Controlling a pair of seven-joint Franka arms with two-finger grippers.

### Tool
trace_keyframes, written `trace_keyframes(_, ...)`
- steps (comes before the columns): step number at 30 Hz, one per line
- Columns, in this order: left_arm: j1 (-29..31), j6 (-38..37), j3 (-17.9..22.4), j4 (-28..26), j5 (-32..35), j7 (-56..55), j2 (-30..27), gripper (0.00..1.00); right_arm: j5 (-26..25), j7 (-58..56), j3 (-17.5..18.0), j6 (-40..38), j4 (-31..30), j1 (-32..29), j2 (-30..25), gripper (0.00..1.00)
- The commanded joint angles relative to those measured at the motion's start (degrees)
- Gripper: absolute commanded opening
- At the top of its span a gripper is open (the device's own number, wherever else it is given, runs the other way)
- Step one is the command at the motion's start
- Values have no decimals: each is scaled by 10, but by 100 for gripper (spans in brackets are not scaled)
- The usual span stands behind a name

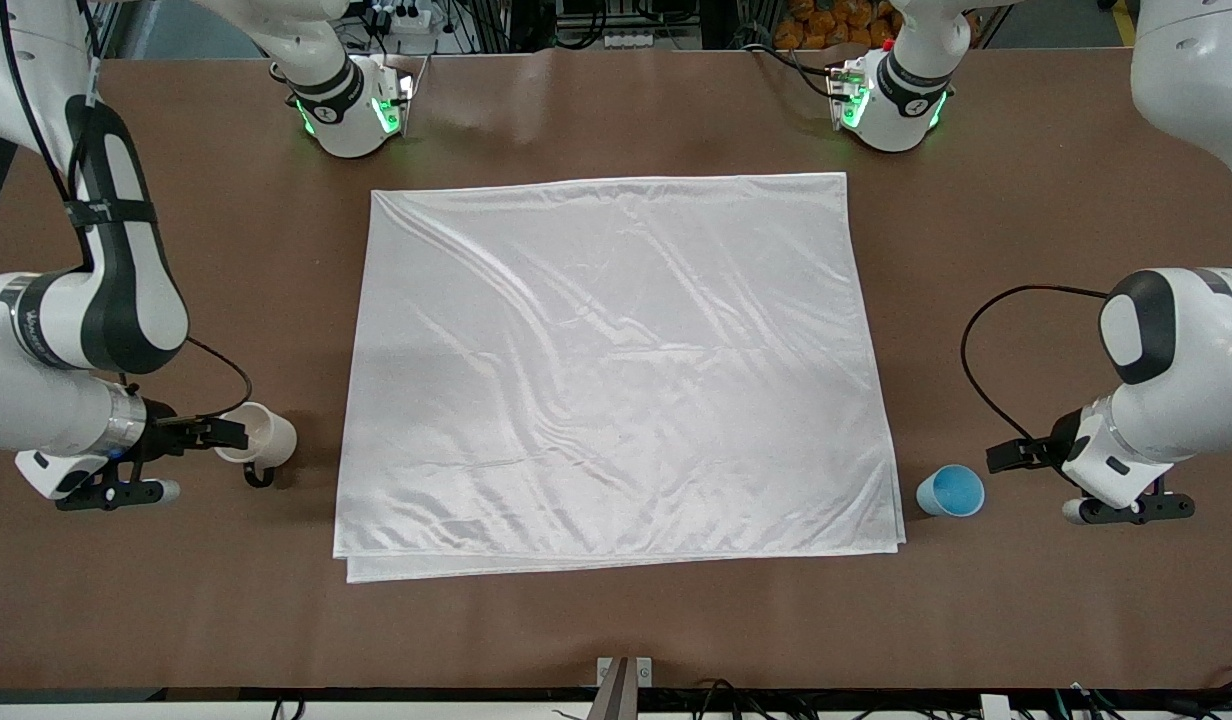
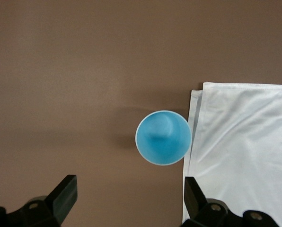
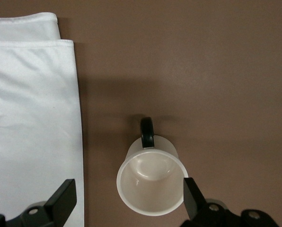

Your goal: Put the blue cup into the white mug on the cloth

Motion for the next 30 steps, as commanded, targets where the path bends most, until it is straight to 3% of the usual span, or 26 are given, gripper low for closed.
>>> trace_keyframes(1, -1, 26, 1, 5, 1, -1, 16, 100, -10, -7, 8, 25, 9, -6, 29, 100)
trace_keyframes(11, -1, 88, 2, 5, 1, 0, 57, 100, -26, -20, 8, 45, 7, -7, 69, 100)
trace_keyframes(25, -1, 91, 2, 0, 2, 0, 76, 100, -56, -30, 8, 70, 6, -12, 95, 100)
trace_keyframes(27, -1, 95, 2, 0, 2, 0, 77, 100, -56, -38, 8, 72, 6, -12, 95, 93)
trace_keyframes(30, -1, 101, 2, 0, 2, 0, 83, 100, -56, -42, 8, 74, 6, -12, 101, 70)
